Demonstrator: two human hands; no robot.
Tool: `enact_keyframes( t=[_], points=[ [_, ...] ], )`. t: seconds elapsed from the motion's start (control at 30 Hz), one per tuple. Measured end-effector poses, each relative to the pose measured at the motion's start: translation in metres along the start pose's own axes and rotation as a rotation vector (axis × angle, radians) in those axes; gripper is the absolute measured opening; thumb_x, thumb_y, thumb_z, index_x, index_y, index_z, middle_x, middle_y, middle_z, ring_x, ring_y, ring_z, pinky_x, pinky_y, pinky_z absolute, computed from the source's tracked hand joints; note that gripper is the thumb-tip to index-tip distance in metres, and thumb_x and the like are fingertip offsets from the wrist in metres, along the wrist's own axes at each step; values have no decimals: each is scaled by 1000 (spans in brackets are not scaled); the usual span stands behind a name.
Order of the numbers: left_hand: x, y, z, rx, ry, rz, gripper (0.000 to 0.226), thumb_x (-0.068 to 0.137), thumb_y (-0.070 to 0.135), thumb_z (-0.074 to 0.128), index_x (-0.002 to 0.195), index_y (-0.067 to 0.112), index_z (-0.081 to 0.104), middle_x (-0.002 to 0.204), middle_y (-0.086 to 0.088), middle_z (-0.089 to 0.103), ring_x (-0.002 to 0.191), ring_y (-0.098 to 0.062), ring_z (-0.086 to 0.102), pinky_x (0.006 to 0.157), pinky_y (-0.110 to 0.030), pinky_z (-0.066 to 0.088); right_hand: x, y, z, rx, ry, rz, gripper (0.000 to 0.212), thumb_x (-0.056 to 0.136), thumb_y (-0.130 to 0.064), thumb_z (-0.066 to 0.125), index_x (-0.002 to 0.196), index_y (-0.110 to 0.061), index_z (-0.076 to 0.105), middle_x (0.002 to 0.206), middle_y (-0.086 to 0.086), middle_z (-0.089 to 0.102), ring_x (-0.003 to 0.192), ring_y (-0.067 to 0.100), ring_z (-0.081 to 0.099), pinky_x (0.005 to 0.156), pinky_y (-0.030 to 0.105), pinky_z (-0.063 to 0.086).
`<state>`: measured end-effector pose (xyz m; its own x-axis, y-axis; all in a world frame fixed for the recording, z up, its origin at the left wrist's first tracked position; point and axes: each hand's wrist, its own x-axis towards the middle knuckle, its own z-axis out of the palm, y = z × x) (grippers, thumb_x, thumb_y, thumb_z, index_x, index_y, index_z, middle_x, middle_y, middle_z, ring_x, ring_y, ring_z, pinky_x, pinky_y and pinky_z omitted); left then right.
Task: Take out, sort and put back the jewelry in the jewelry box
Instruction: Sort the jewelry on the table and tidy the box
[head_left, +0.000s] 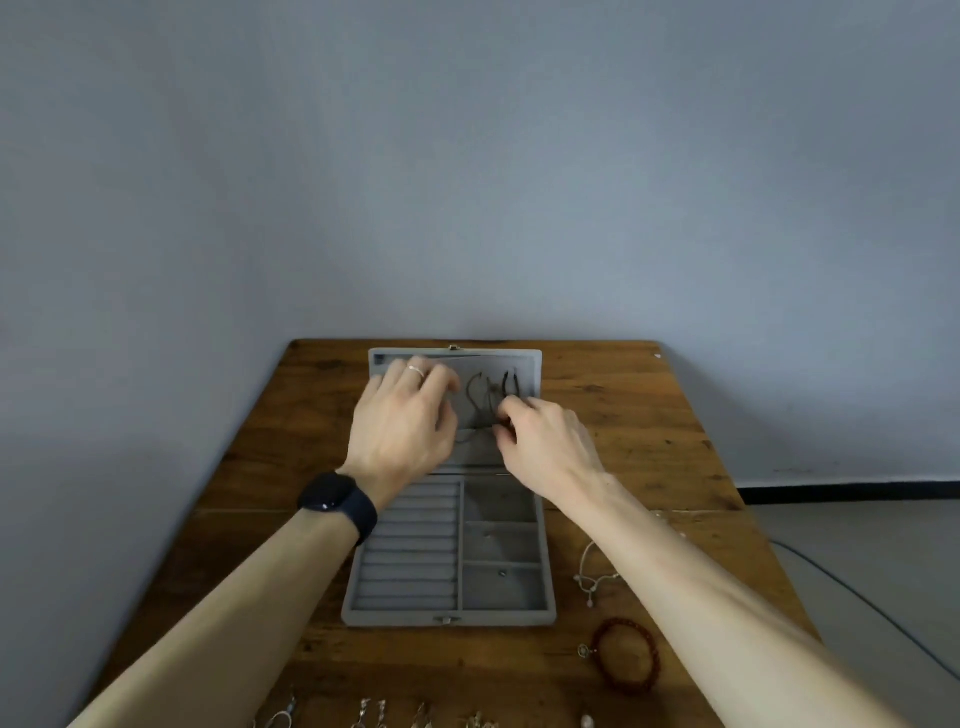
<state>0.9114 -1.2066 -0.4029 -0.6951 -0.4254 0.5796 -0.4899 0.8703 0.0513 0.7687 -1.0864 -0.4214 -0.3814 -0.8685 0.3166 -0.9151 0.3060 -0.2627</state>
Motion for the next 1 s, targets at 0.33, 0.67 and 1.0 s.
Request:
enact_keyframes(
  t=[0.33, 0.67, 1.0],
  points=[
    [-29, 2, 20, 84, -186, -102, 15, 95, 27, 63, 102, 18, 73, 97, -3, 71, 92, -26, 65, 77, -38, 49, -21, 2, 8, -167, 30, -95, 32, 100, -34, 57, 124, -13, 60, 99, 7, 74, 83, 26, 73, 66, 35, 59],
    [-18, 9, 14, 3, -236, -295, 30, 104, 36, 46, 104, 20, 71, 102, -2, 67, 88, -24, 67, 69, -33, 52, 1, -13, 6, -178, 120, -34, 26, 102, -30, 54, 116, -15, 70, 101, 7, 74, 85, 29, 73, 67, 37, 61],
    [-13, 12, 18, 35, -422, -259, 32, 97, 42, 46, 92, 24, 72, 86, 5, 70, 89, -19, 67, 95, -36, 41, 25, -25, -1, -204, -140, 46, 23, 98, -36, 54, 109, -22, 69, 103, 6, 70, 95, 30, 67, 72, 34, 50]
  ],
)
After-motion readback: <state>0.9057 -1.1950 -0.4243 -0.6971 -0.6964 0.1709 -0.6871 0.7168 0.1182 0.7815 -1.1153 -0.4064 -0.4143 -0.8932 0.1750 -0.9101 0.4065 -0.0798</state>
